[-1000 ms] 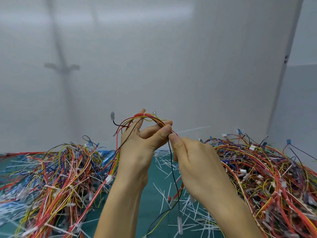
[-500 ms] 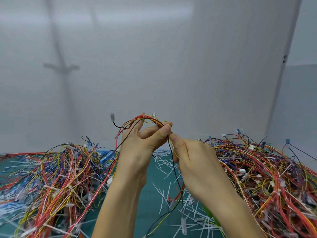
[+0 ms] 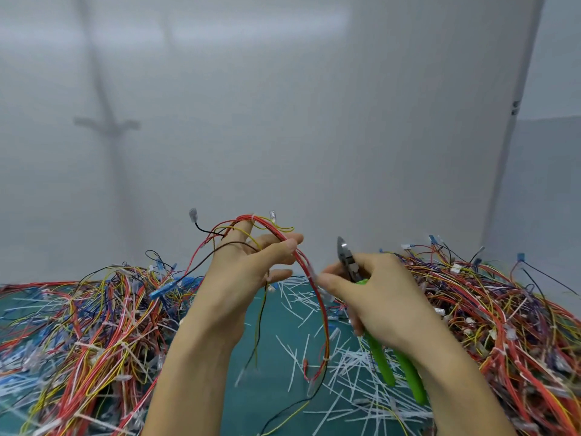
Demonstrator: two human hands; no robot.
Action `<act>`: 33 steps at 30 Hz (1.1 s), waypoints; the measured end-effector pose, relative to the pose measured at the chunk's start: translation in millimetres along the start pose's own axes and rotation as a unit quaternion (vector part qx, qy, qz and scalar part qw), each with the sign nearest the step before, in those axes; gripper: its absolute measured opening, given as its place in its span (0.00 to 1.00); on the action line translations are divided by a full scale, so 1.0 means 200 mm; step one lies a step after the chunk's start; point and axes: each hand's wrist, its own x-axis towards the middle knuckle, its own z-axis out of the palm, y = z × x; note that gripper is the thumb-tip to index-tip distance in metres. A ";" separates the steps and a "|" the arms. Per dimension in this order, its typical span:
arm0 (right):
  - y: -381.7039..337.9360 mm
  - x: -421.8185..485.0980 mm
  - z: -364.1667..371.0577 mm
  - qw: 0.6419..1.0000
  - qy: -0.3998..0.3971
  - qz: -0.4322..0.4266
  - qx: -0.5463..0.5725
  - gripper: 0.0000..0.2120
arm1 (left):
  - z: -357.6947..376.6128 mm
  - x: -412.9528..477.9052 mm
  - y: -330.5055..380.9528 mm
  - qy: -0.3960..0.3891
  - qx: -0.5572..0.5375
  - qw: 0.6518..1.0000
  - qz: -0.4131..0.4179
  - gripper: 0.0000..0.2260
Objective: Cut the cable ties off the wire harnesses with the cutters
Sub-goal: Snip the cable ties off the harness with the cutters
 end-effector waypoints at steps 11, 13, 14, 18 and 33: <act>0.00 0.00 0.05 0.989 -0.036 -0.027 0.144 0.05 | 0.01 -0.02 0.00 -0.041 0.039 0.998 -0.006 0.30; -0.01 0.00 0.05 0.988 -0.019 -0.031 0.147 0.05 | 0.02 -0.03 0.01 -0.053 0.077 0.996 -0.002 0.30; -0.01 0.01 0.06 0.989 -0.008 -0.030 0.147 0.05 | 0.02 -0.03 0.02 -0.057 0.089 0.994 0.002 0.28; 0.00 0.01 0.07 0.991 0.043 -0.035 0.126 0.08 | 0.00 -0.02 0.02 -0.070 0.075 0.995 -0.003 0.21; -0.03 -0.01 0.09 0.991 0.056 -0.062 0.100 0.12 | 0.00 -0.01 0.00 -0.005 0.018 0.998 0.061 0.45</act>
